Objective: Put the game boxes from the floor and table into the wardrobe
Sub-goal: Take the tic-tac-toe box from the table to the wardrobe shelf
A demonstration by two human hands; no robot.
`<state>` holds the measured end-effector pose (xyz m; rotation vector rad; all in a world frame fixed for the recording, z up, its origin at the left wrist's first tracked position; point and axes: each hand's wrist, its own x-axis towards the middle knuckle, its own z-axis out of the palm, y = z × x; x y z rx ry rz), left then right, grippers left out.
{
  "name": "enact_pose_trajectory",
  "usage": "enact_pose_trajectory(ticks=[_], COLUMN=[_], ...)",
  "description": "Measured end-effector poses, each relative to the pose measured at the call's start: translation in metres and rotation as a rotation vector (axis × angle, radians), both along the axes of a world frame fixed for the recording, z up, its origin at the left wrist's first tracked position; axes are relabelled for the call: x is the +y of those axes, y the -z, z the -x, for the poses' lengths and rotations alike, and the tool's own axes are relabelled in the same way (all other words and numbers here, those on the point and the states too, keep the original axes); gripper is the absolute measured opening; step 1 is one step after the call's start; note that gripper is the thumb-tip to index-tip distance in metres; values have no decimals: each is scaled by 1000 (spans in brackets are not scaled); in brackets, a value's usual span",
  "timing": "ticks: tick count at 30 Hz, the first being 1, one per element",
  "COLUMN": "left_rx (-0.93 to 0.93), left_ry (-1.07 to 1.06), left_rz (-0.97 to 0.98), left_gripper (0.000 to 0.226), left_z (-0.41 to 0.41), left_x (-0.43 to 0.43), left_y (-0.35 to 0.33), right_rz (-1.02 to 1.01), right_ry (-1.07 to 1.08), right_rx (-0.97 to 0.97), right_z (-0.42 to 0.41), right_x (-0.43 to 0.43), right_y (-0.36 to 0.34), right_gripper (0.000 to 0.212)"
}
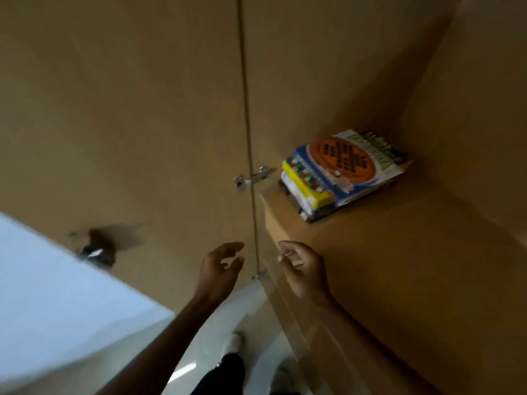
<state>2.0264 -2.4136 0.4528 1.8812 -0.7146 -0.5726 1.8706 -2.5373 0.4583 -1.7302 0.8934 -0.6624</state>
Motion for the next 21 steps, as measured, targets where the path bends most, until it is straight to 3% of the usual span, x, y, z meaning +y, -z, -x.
enact_pose_trajectory(ticks=[10, 21], left_rx=[103, 86], left_ry=[-585, -1137], left_rz=[-10, -16], left_gripper=[26, 29], left_z=[13, 73], left_x=[262, 580], left_y=[22, 29], right_rz=[-10, 28], right_ry=[-614, -1163], right_rx=[152, 224], right_z=[-81, -139], right_x=[182, 479], right_y=[23, 31], right_gripper=[25, 22])
